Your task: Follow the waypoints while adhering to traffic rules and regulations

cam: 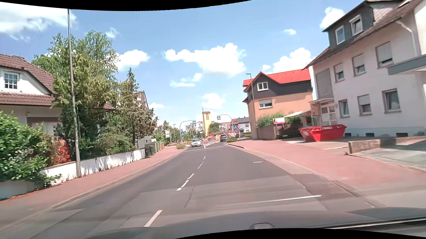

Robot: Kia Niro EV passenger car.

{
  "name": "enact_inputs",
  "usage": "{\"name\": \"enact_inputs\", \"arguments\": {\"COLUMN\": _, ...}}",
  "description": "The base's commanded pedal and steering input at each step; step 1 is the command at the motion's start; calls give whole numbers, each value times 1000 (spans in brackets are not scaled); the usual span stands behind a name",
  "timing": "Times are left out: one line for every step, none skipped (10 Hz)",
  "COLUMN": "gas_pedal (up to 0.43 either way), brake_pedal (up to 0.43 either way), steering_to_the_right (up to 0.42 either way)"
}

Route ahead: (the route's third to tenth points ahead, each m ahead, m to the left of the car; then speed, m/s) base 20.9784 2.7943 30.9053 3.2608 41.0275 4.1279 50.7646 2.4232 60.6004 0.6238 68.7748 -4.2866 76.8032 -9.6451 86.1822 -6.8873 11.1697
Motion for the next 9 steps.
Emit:
{"name": "enact_inputs", "arguments": {"gas_pedal": 0, "brake_pedal": 91, "steering_to_the_right": -18}}
{"name": "enact_inputs", "arguments": {"gas_pedal": 0, "brake_pedal": 98, "steering_to_the_right": -18}}
{"name": "enact_inputs", "arguments": {"gas_pedal": 0, "brake_pedal": 98, "steering_to_the_right": -17}}
{"name": "enact_inputs", "arguments": {"gas_pedal": 0, "brake_pedal": 98, "steering_to_the_right": -17}}
{"name": "enact_inputs", "arguments": {"gas_pedal": 0, "brake_pedal": 104, "steering_to_the_right": -16}}
{"name": "enact_inputs", "arguments": {"gas_pedal": 0, "brake_pedal": 104, "steering_to_the_right": -16}}
{"name": "enact_inputs", "arguments": {"gas_pedal": 0, "brake_pedal": 110, "steering_to_the_right": -22}}
{"name": "enact_inputs", "arguments": {"gas_pedal": 0, "brake_pedal": 110, "steering_to_the_right": -26}}
{"name": "enact_inputs", "arguments": {"gas_pedal": 0, "brake_pedal": 116, "steering_to_the_right": -26}}
